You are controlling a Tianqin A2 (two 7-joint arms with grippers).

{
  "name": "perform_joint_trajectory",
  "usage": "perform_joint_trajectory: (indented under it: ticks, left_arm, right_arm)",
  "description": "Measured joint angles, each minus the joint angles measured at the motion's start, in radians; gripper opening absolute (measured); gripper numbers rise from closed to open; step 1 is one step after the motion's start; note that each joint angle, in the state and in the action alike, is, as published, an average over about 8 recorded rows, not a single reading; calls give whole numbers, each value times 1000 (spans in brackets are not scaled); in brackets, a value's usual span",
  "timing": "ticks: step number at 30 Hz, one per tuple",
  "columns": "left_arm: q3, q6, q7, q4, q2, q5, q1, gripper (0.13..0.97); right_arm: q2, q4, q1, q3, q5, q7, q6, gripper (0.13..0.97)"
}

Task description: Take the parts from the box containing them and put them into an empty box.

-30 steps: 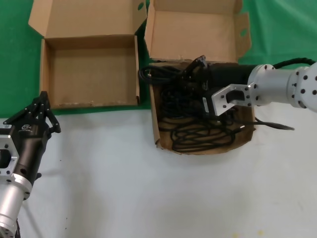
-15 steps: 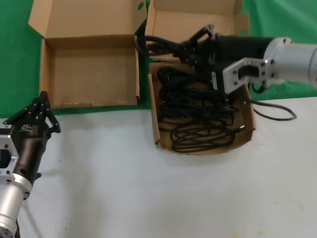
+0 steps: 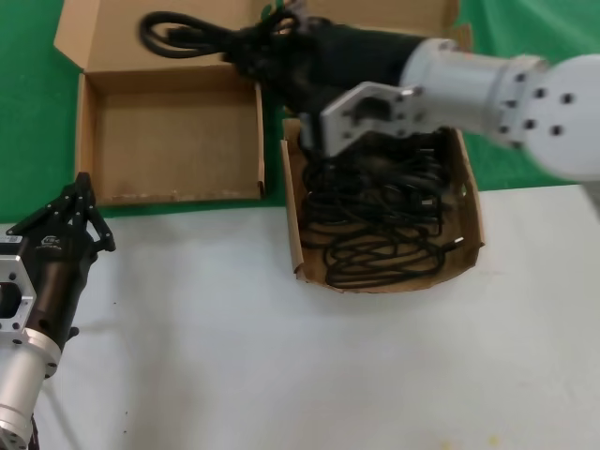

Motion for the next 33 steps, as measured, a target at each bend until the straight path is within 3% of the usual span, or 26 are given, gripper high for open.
perform_joint_trajectory:
  ticks: [9, 19, 25, 33]
  left_arm:
    - [0, 0, 0, 0, 0, 0, 0, 145]
    - [0, 0, 0, 0, 0, 0, 0, 145]
    - [0, 0, 0, 0, 0, 0, 0, 145]
    - [0, 0, 0, 0, 0, 0, 0, 145]
  right_arm:
    - [-127, -135, -6, -41, 62, -171, 96, 180]
    - [-181, -234, -28, -42, 151, -344, 140, 218]
    - [-188, -266, -32, -32, 180, -390, 147, 231]
    - [-141, -213, -51, 12, 211, -368, 149, 346]
